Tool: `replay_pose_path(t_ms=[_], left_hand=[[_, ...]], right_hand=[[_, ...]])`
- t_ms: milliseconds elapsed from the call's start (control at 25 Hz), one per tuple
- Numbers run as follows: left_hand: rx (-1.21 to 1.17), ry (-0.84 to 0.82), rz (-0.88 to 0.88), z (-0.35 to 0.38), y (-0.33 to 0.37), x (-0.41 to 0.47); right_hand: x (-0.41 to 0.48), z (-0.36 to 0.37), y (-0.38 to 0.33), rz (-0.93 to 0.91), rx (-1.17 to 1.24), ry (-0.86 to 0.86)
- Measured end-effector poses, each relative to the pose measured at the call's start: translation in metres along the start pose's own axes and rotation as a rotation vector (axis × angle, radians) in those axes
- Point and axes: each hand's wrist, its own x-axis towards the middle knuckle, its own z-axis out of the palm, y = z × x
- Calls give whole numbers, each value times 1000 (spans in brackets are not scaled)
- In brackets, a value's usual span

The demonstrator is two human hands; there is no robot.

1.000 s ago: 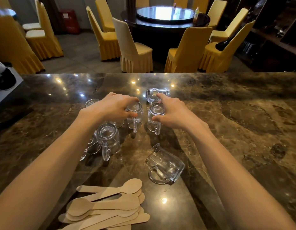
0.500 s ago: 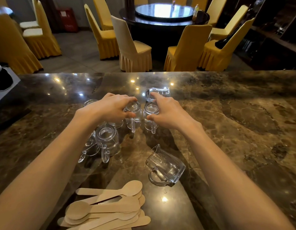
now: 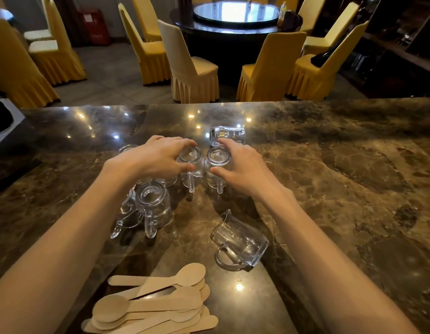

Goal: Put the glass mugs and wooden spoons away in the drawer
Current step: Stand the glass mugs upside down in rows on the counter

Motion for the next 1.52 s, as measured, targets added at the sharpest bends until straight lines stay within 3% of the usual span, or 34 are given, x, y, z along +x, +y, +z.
replay_pose_path(t_ms=[200, 320, 680, 1040, 1200, 1520], left_hand=[[-335, 23, -10, -12, 0, 15], [-420, 62, -8, -17, 0, 41], [-570, -88, -94, 5, -1, 106], [-542, -115, -118, 18, -7, 124], [-560, -68, -103, 17, -7, 122], [-548, -12, -79, 14, -5, 117]], right_hand=[[-32, -8, 7, 57, 95, 40], [-65, -5, 10, 140, 226, 77], [-151, 10, 8, 357, 581, 237], [-176, 17, 3, 370, 608, 248], [-180, 17, 6, 295, 515, 171], [-177, 17, 8, 281, 498, 190]])
